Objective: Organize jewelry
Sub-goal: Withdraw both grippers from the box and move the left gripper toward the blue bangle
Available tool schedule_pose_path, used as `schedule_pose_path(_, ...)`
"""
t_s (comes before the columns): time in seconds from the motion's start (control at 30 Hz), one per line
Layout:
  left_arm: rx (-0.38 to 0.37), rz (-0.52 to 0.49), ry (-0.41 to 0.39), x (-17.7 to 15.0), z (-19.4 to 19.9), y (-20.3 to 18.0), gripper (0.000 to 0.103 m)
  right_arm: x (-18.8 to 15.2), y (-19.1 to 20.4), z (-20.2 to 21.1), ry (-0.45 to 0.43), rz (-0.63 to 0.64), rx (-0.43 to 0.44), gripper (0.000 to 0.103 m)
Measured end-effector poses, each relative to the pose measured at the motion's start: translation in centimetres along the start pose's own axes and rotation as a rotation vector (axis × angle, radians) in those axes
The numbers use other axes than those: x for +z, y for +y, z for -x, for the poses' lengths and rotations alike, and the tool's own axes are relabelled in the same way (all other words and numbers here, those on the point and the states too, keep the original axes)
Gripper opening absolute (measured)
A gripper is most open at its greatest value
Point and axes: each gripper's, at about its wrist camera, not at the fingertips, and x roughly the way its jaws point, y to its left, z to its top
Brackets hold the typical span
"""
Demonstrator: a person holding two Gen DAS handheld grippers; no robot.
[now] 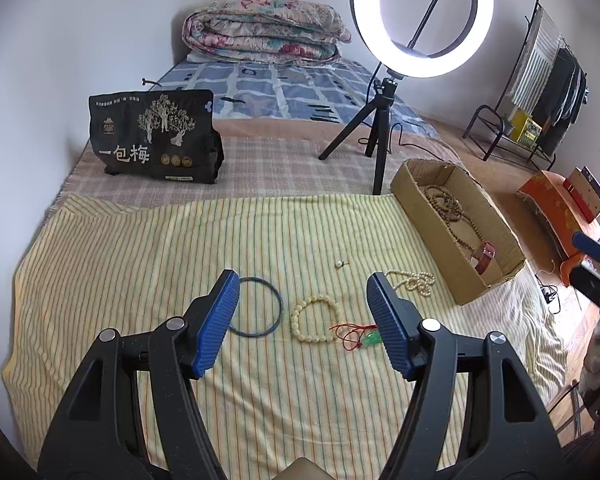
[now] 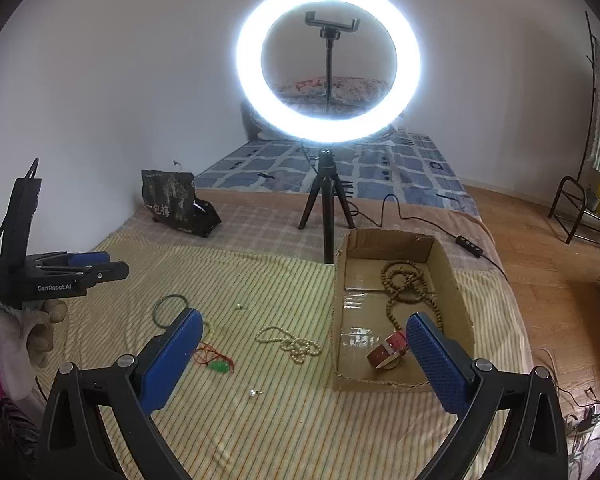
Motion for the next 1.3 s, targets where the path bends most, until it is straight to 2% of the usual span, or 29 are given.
schedule_pose_path(0.13, 0.006, 0.005, 0.018, -0.3, -0.7, 0.4, 0.068, -1.8, 0.9, -1.3, 0.023, -0.007, 0.03, 0.101)
schedule_pose_path(0.2, 0.004, 0.007, 0.033, -0.7, -1.1, 0.5, 0.061, -2.6, 1.1, -2.1, 0.04, -0.012, 0.045, 0.099)
schedule_pose_path(0.27, -0.006, 0.012, 0.071, -1.0, -1.9, 0.7, 0.05, -3.4, 1.3, -2.9, 0.068, -0.01, 0.061, 0.098)
schedule_pose_path(0.4, -0.013, 0.023, 0.093, -1.1, -2.9, 1.1, 0.048, -4.8, 1.9, -4.5, 0.113, 0.007, 0.08, 0.094)
schedule_pose_path(0.5, -0.012, 0.041, 0.098, -1.1, -3.2, 1.7, 0.04, -5.7, 2.4, -5.3, 0.14, 0.021, 0.086, 0.092)
schedule_pose_path(0.73, -0.014, 0.026, 0.157, -1.8, -5.2, 1.8, 0.037, -7.2, 3.1, -7.5, 0.211, 0.04, 0.111, 0.083)
schedule_pose_path(1.0, 0.019, 0.052, 0.176, -2.4, -7.3, 2.8, 0.038, -8.0, 3.7, -9.0, 0.245, 0.047, 0.119, 0.082)
schedule_pose_path(1.03, 0.036, 0.05, 0.177, -2.5, -7.7, 2.9, 0.044, -8.0, 3.8, -9.0, 0.248, 0.052, 0.119, 0.082)
schedule_pose_path(1.07, 0.054, 0.047, 0.174, -2.5, -7.9, 2.9, 0.058, -8.0, 3.9, -9.1, 0.249, 0.057, 0.118, 0.082)
schedule_pose_path(1.13, 0.071, 0.04, 0.139, -2.8, -8.1, 3.0, 0.066, -8.2, 4.0, -9.4, 0.25, 0.059, 0.119, 0.082)
schedule_pose_path(1.3, 0.119, -0.03, 0.122, -3.3, -9.6, 2.7, 0.067, -8.7, 4.0, -10.4, 0.273, 0.05, 0.127, 0.082)
